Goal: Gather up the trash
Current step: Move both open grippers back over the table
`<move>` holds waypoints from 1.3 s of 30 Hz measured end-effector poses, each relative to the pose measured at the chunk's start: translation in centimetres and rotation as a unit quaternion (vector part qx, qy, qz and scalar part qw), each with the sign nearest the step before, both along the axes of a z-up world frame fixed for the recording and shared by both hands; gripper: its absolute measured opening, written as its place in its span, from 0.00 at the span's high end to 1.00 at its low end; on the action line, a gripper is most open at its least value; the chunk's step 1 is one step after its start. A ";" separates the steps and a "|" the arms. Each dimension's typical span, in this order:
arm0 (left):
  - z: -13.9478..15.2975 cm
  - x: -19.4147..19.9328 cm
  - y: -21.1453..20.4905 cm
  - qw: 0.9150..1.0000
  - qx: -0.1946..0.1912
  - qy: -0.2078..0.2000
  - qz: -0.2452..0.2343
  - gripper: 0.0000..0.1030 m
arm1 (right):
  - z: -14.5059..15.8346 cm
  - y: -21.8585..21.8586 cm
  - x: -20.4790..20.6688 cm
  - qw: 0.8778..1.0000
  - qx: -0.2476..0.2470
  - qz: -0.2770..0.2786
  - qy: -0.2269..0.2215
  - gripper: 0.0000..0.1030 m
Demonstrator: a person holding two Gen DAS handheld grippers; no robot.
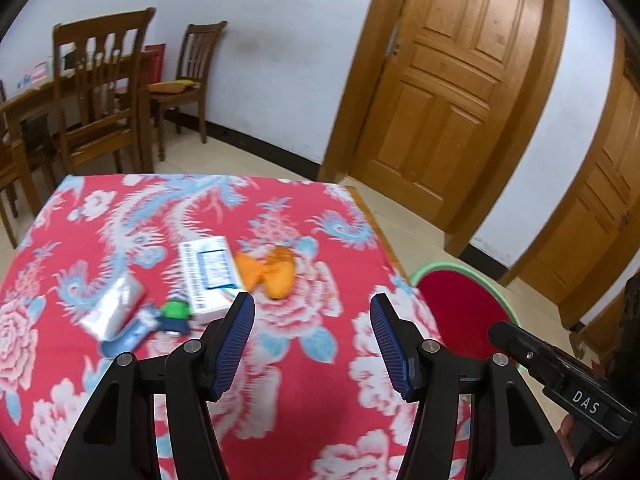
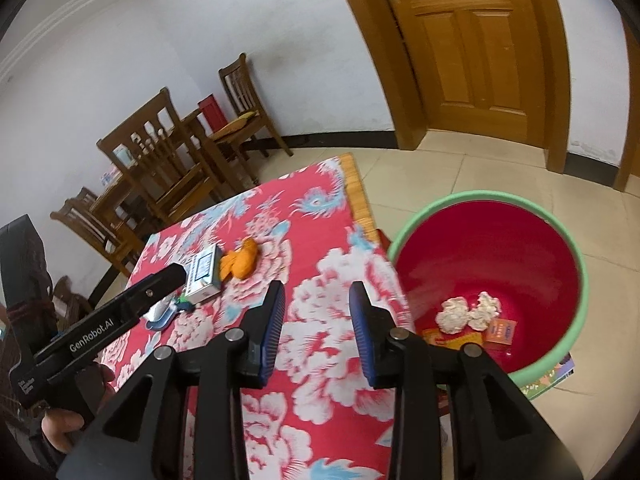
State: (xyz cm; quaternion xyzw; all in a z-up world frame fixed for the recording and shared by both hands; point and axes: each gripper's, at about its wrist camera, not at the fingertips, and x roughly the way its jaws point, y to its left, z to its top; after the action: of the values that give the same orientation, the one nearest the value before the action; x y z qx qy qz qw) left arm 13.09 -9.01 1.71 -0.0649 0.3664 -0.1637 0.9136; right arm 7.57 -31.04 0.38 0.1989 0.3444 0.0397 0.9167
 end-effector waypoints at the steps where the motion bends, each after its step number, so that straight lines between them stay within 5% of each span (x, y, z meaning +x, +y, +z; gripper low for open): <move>1: 0.0 0.1 0.7 1.000 0.000 -0.001 0.007 0.40 | 0.0 0.4 0.2 1.000 -0.001 0.004 0.001 0.66; 22: -2.0 3.6 10.9 0.994 0.031 0.016 0.106 0.40 | -0.7 6.4 4.6 0.998 -0.018 0.046 0.026 0.64; 39: -5.8 6.5 12.8 0.992 0.042 0.057 0.108 0.40 | -2.2 8.5 9.4 0.997 -0.036 0.045 0.051 0.63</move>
State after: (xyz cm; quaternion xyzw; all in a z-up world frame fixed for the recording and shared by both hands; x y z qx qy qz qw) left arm 19.56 3.83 -4.07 -0.0750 0.4151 -0.0450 0.9055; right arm 16.93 -22.49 -1.84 0.1516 0.4003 0.0580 0.9019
